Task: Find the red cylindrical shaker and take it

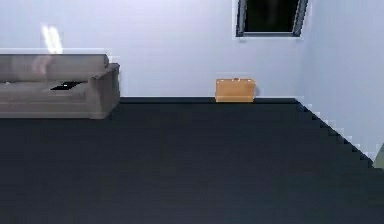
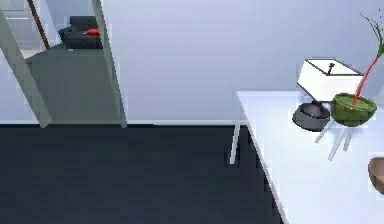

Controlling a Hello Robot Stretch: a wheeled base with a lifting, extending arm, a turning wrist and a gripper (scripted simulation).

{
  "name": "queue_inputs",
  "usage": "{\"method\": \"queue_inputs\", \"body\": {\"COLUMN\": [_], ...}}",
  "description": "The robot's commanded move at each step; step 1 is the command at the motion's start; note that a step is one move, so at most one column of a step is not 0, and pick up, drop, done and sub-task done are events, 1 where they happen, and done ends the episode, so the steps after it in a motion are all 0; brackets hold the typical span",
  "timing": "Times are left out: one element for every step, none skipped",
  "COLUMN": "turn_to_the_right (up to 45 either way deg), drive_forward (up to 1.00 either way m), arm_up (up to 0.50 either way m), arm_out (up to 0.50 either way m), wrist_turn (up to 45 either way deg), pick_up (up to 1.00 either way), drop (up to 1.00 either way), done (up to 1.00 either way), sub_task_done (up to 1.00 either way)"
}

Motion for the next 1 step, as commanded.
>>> {"method": "queue_inputs", "body": {"turn_to_the_right": [0.0], "drive_forward": [0.20], "arm_up": [0.00], "arm_out": [0.00], "wrist_turn": [0.0], "pick_up": [0.00], "drop": [0.00], "done": [0.00], "sub_task_done": [0.00]}}
